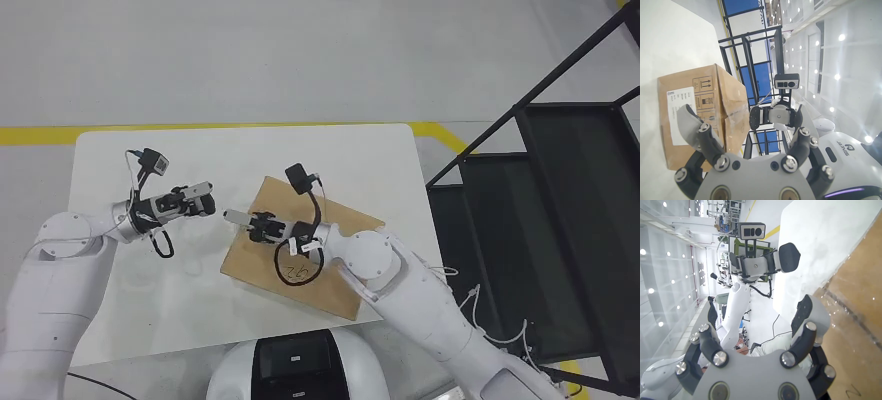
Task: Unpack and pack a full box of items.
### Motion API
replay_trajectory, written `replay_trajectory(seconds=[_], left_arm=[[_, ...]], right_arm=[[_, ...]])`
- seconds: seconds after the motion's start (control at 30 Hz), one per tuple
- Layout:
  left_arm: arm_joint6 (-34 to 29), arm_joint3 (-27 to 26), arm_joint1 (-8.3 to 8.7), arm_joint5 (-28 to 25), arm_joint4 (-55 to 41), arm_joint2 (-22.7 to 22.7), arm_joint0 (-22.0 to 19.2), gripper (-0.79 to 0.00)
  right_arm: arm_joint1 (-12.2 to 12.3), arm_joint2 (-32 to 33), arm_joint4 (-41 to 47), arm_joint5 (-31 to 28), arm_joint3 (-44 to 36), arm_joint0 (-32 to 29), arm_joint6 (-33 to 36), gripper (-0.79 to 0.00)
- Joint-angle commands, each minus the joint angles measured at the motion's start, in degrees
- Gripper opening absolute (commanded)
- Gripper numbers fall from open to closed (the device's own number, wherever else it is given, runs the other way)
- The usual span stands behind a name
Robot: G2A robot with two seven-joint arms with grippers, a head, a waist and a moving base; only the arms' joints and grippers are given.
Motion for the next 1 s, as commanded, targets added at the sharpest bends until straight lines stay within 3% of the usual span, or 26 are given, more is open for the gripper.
replay_trajectory(seconds=[0.0, 0.23, 0.37, 0.6, 0.77, 0.97], left_arm=[[-1.4, -2.0, 0.02, 0.1, 0.3, 0.4, -0.2, 0.000], [-6.8, -5.9, -0.81, 2.1, 0.6, 5.6, -3.7, 0.000], [-10.8, -2.5, -1.90, 3.6, 0.2, 10.0, -9.0, 0.000], [-12.4, 5.8, -4.56, 3.1, -0.5, 17.4, -16.4, 0.000], [-12.9, 9.2, -5.85, 2.3, -2.6, 20.1, -18.4, 0.000], [-13.3, 8.4, -6.32, 2.7, -4.2, 21.5, -18.7, 0.000]], right_arm=[[0.9, 2.6, -1.4, 0.2, -2.6, -3.5, 1.1, 0.000], [2.3, 7.3, -2.6, -1.3, -3.4, -10.2, 1.8, 0.000], [2.6, 8.4, -3.8, -3.5, -1.9, -11.9, 0.1, 0.000], [2.9, 8.5, -6.1, -3.8, -0.3, -12.6, -1.2, 0.000], [3.3, 9.5, -6.2, -4.7, -2.3, -14.1, -0.1, 0.000], [4.1, 12.3, -6.4, -4.8, -5.3, -17.0, 1.2, 0.000]])
